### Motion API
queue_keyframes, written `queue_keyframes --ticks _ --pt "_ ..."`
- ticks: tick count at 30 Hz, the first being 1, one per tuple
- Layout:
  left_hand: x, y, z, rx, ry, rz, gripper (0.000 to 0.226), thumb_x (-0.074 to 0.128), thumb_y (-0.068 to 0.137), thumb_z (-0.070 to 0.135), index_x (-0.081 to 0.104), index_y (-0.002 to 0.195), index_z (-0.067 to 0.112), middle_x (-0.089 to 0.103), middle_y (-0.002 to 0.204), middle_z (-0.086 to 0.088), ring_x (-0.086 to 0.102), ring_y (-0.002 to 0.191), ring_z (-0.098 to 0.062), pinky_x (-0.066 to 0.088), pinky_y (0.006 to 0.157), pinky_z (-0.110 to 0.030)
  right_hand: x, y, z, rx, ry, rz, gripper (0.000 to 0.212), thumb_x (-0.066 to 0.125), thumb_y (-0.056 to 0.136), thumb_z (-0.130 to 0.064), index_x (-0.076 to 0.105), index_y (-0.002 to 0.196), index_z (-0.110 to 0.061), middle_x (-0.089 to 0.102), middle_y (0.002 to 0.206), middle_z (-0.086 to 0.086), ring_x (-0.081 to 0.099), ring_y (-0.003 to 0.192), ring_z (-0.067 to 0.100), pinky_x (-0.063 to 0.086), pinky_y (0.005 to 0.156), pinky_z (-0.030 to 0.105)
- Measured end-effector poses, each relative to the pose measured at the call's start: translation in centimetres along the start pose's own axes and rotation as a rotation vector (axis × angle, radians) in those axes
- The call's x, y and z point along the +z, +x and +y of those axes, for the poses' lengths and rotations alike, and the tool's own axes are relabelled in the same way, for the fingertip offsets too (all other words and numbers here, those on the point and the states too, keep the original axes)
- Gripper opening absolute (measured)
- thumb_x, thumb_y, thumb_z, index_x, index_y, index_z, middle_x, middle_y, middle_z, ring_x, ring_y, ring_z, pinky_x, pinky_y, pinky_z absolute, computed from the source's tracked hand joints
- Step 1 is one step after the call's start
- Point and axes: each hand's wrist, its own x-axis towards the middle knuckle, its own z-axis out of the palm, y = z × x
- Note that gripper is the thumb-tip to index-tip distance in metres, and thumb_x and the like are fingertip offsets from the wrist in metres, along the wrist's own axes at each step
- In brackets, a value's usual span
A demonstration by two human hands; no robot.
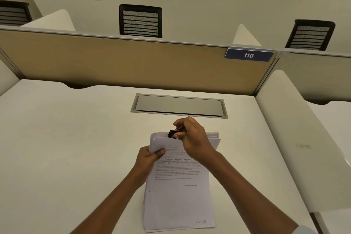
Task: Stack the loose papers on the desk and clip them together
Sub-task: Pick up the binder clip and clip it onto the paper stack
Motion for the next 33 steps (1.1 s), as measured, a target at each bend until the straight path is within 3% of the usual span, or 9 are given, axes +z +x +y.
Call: queue_keyframes --ticks 10,14,17,19,23,27,29,31,33 --pt "-0.2 0.6 -0.2 -0.021 -0.088 0.097 0.007 0.063 0.089 0.009 0.070 0.088 0.007 0.076 0.077 -0.004 0.074 0.072 -0.024 0.060 0.065 -0.035 -0.4 0.7 -0.2 -0.046 0.112 0.030 0.030 0.063 0.085 0.006 0.058 0.113 -0.002 0.052 0.107 0.003 0.054 0.092 0.007 0.043 0.075 -0.001" --pt "-0.7 0.4 0.1 -0.021 -0.143 0.096 0.008 0.064 0.088 0.008 0.069 0.089 0.003 0.076 0.082 -0.010 0.074 0.076 -0.029 0.061 0.068 -0.040 -2.0 0.9 -0.3 -0.075 0.248 0.213 0.030 0.061 0.081 0.015 0.060 0.107 -0.001 0.057 0.105 0.010 0.061 0.097 0.007 0.046 0.079 0.004" --pt "-1.2 0.2 0.3 -0.017 -0.157 0.091 0.010 0.064 0.087 0.009 0.069 0.090 0.001 0.076 0.084 -0.012 0.074 0.077 -0.030 0.061 0.069 -0.040 -4.2 1.0 1.6 -0.002 0.239 0.459 0.031 0.061 0.080 0.013 0.061 0.107 -0.002 0.057 0.100 0.006 0.059 0.089 -0.011 0.045 0.080 0.004" --pt "-1.5 0.0 0.4 -0.010 -0.168 0.091 0.010 0.064 0.087 0.008 0.069 0.090 0.000 0.076 0.083 -0.012 0.074 0.076 -0.029 0.062 0.069 -0.040 -5.5 0.9 4.2 0.098 0.194 0.553 0.029 0.061 0.084 0.007 0.059 0.111 -0.004 0.056 0.099 0.005 0.058 0.086 -0.007 0.044 0.079 0.006" --pt "-2.1 -0.4 0.4 -0.006 -0.188 0.099 0.010 0.063 0.088 0.007 0.069 0.091 0.000 0.076 0.083 -0.012 0.074 0.076 -0.029 0.062 0.067 -0.038 -4.7 -0.7 10.4 0.401 0.207 0.393 0.025 0.056 0.092 -0.004 0.055 0.117 -0.003 0.061 0.104 0.015 0.060 0.082 0.017 0.050 0.076 0.022" --pt "-2.2 -0.6 0.4 -0.007 -0.186 0.098 0.012 0.063 0.088 0.009 0.069 0.094 0.001 0.076 0.085 -0.012 0.074 0.078 -0.029 0.062 0.067 -0.039 -1.2 -4.1 14.5 0.479 0.098 0.154 0.029 0.049 0.095 -0.005 0.053 0.123 0.005 0.059 0.097 0.014 0.061 0.076 0.017 0.050 0.076 0.027" --pt "-2.3 -0.7 0.4 -0.004 -0.191 0.100 0.011 0.062 0.088 0.008 0.069 0.094 0.002 0.076 0.085 -0.011 0.073 0.078 -0.029 0.062 0.067 -0.039 0.3 -5.8 16.1 0.471 0.040 0.068 0.027 0.048 0.096 -0.005 0.054 0.121 0.001 0.055 0.099 0.011 0.060 0.076 0.007 0.050 0.077 0.025" --pt "-2.4 -0.8 0.5 0.003 -0.201 0.091 0.011 0.061 0.089 0.007 0.070 0.094 0.003 0.076 0.086 -0.011 0.074 0.079 -0.028 0.061 0.068 -0.038 1.6 -7.0 17.5 0.451 -0.007 -0.008 0.022 0.047 0.095 -0.008 0.058 0.114 -0.007 0.055 0.099 0.008 0.059 0.077 0.002 0.048 0.075 0.023" --pt "-2.5 -0.9 0.6 0.007 -0.209 0.088 0.011 0.062 0.088 0.008 0.070 0.093 0.004 0.076 0.086 -0.011 0.074 0.080 -0.028 0.061 0.067 -0.038 2.5 -7.6 18.7 0.434 -0.051 -0.057 0.014 0.045 0.093 -0.009 0.057 0.097 -0.014 0.053 0.087 0.001 0.056 0.076 0.007 0.050 0.074 0.032"
